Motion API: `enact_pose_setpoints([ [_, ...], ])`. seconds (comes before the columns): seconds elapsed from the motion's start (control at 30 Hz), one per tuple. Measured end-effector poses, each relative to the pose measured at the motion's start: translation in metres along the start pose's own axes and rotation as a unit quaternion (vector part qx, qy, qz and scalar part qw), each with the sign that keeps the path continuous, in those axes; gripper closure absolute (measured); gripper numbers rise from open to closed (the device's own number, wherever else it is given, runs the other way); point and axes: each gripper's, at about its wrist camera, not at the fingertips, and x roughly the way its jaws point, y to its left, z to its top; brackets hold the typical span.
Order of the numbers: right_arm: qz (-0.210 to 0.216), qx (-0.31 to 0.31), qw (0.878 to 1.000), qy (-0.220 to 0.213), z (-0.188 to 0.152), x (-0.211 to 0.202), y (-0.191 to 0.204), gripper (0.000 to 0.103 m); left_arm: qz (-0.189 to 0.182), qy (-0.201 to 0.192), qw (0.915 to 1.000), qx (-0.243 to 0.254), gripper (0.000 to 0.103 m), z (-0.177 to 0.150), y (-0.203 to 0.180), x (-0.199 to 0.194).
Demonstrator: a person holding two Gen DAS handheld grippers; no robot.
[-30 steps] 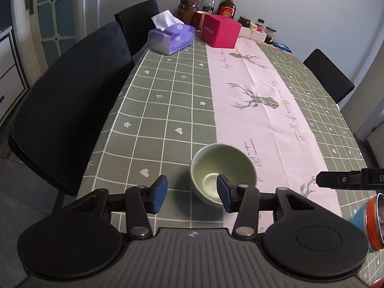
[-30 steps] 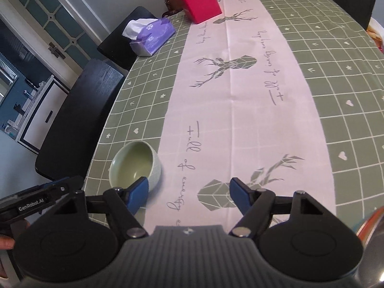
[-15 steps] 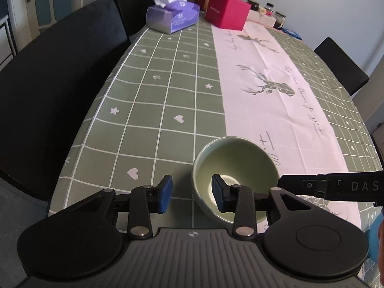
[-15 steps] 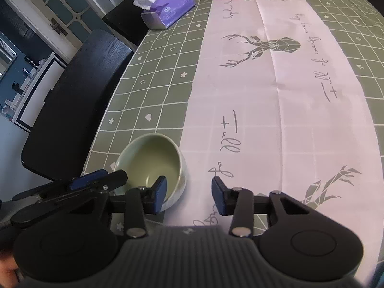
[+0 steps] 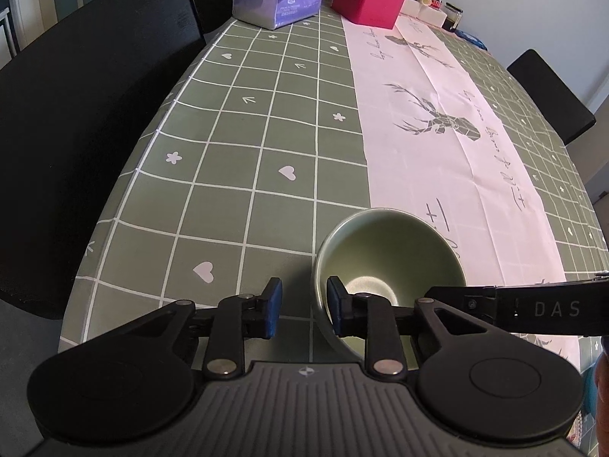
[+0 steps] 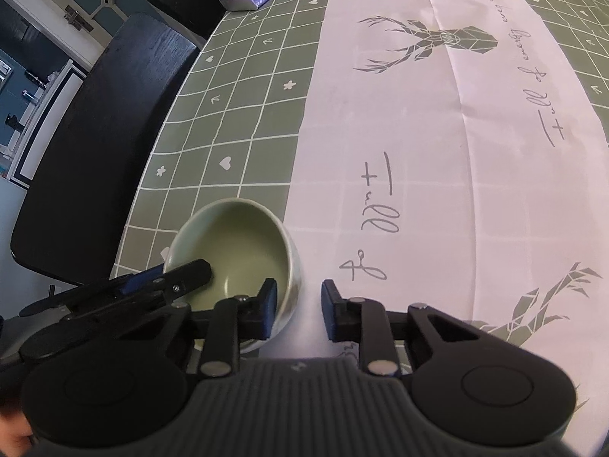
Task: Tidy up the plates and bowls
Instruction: 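Lift and carry the green bowl with the left gripper over the stacked bowls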
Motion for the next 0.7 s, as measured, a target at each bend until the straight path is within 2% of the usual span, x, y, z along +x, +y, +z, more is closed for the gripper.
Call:
enact_pose_setpoints([
  [0.17, -0.006, -0.016, 1.0, 0.004, 0.001, 0.004, 0.006, 0.085, 0.006, 0.01, 0.9999, 0.007, 0.078, 0.001, -0.005, 0.004],
  [0.33, -0.005, -0.021, 1.0, 0.004, 0.001, 0.005, 0.008, 0.091, 0.005, 0.012, 0.9998, 0.012, 0.089, 0.0, -0.011, 0.006],
  [0.43, -0.01, -0.023, 1.0, 0.003, 0.0, 0.005, 0.01, 0.091, 0.016, 0.015, 0.9997, 0.01, 0.091, 0.001, -0.014, 0.006],
  [0.7, -0.01, -0.022, 1.0, 0.002, -0.003, -0.001, 0.007, 0.094, 0.012, 0.018, 0.9998, 0.005, 0.091, -0.002, -0.019, -0.002],
])
